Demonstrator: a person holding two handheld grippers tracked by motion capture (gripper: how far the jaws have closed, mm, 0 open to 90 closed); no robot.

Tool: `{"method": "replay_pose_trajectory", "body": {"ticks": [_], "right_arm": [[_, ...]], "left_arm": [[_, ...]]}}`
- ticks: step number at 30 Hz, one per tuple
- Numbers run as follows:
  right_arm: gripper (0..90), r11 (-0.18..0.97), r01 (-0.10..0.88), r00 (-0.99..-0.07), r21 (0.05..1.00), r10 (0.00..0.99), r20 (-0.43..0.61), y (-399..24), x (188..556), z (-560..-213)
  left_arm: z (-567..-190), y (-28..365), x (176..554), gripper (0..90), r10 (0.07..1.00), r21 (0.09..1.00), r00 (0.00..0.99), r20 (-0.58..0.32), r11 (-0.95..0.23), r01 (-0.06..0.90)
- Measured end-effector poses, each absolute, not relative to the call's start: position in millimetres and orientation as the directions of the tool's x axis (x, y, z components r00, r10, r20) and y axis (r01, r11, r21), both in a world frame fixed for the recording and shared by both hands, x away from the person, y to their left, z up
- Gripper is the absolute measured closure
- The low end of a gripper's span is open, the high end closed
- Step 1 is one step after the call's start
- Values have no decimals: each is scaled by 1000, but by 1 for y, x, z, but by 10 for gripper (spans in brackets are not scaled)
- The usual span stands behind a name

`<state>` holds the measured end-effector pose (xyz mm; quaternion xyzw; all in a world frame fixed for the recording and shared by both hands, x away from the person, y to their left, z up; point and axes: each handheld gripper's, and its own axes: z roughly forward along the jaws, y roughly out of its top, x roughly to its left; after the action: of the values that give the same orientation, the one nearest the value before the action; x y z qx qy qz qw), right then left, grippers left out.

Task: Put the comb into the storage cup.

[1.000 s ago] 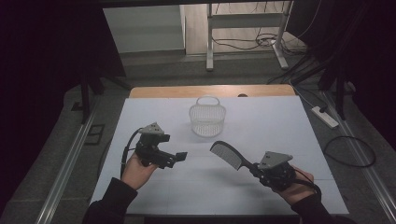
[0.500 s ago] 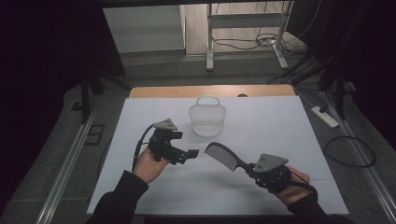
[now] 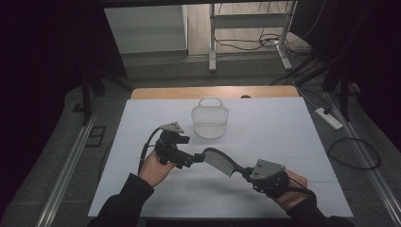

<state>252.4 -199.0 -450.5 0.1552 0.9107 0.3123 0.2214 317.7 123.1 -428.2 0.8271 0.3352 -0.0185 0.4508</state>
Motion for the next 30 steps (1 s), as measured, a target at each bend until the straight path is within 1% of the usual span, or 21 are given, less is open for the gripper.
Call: {"method": "replay_pose_trajectory", "body": {"ticks": [5, 9, 19, 26, 27, 28, 30], "right_arm": [[722, 752, 112, -857, 649, 404, -321, -195, 249, -450], [722, 747, 85, -861, 660, 388, -329, -192, 246, -449], [722, 734, 39, -864, 678, 366, -347, -187, 240, -447], [721, 732, -3, -864, 681, 342, -370, -183, 236, -446], [722, 735, -5, -861, 678, 341, -377, -183, 236, -446], [721, 737, -7, -860, 676, 341, -380, -183, 236, -447], [722, 738, -10, -859, 674, 339, -384, -183, 236, -447]], "left_arm": [[-429, 122, 319, 0, 518, 727, 770, -371, -354, 589], [-429, 119, 318, 0, 509, 722, 777, -371, -368, 586], [-430, 119, 320, 0, 484, 711, 767, -421, -349, 610], [-430, 117, 320, 0, 431, 706, 777, -459, -355, 613], [-430, 116, 319, 7, 421, 705, 779, -464, -358, 613], [-430, 117, 319, 34, 413, 705, 783, -466, -361, 610], [-429, 117, 319, 119, 402, 702, 782, -476, -362, 613]]}}
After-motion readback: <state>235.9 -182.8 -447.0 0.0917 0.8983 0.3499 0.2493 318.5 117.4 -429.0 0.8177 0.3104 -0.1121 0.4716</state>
